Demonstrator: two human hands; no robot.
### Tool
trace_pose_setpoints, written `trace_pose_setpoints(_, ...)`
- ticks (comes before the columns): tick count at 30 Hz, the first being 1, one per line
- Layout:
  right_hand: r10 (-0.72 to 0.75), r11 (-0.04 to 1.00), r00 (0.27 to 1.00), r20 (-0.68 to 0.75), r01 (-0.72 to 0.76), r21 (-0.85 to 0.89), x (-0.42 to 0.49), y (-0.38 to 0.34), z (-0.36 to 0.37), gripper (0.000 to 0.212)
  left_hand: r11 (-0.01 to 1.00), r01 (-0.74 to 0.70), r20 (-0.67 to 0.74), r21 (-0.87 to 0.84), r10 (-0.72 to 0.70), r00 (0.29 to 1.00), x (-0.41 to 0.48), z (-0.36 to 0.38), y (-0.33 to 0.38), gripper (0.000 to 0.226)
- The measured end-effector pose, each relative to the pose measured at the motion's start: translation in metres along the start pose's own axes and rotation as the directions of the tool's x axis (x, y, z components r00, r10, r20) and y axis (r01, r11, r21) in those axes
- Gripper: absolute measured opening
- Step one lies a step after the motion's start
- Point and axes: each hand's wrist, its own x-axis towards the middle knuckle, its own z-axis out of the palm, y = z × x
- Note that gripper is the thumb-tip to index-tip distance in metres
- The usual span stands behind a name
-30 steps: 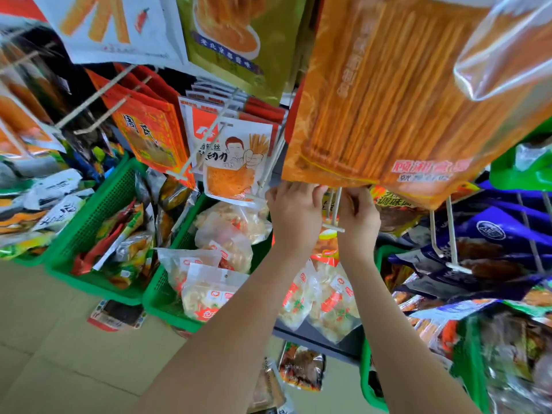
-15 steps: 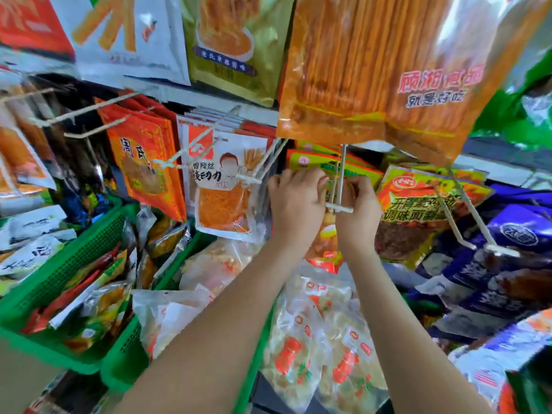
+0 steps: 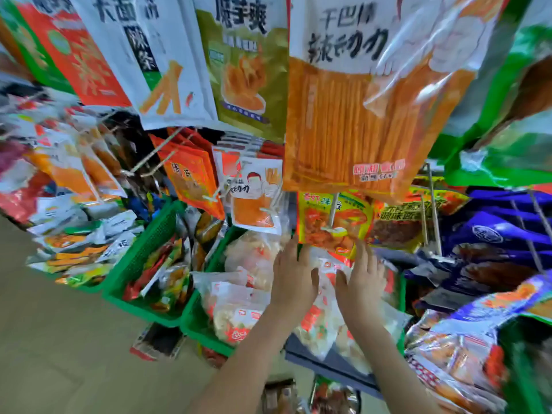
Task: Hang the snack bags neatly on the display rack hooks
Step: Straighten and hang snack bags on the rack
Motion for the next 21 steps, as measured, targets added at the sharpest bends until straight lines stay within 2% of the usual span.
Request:
trace_pose_setpoints(2, -0.011, 1.000, 0.968, 0.251, 0.014, -0.010, -0.023, -0.016, -0.023, 0.057, 0.996, 0.066, 0.132, -0.064, -0.057, 0.990, -0.022, -0.040, 0.008, 0.046)
trace_pose_setpoints(4, 0.029, 0.999, 0.867, 0.497, -0.033, -0.001, -0.041, -0.037, -0.049, 0.046, 0.984, 0.167, 0.257, -0.067, -0.144, 0.956, -0.044, -0.079, 0.014, 0.038)
trace_pose_setpoints(7, 0.067, 0.993, 0.750, 0.657, -0.113, 0.028, -0.052, -0.066, -0.078, 0.038, 0.958, 0.283, 0.350, -0.042, -0.251, 0.902, -0.079, -0.123, 0.009, 0.037)
trace_pose_setpoints(10, 0.017, 0.986, 0.685, 0.728, -0.133, 0.102, -0.050, -0.109, -0.098, 0.037, 0.930, 0.366, 0.373, 0.023, -0.347, 0.860, -0.099, -0.163, -0.003, 0.043)
trace_pose_setpoints(12, -0.031, 0.983, 0.674, 0.738, -0.113, 0.144, -0.042, -0.141, -0.104, 0.036, 0.930, 0.365, 0.356, 0.048, -0.357, 0.863, -0.097, -0.190, -0.016, 0.043)
trace_pose_setpoints(16, -0.152, 0.977, 0.683, 0.715, -0.007, 0.214, -0.021, -0.212, -0.100, 0.034, 0.938, 0.346, 0.278, 0.009, -0.335, 0.900, -0.074, -0.245, -0.052, 0.037)
trace_pose_setpoints(21, -0.122, 0.972, 0.730, 0.673, -0.050, 0.230, 0.000, -0.299, -0.068, 0.034, 0.941, 0.333, 0.236, -0.063, -0.310, 0.921, -0.032, -0.317, -0.118, 0.037)
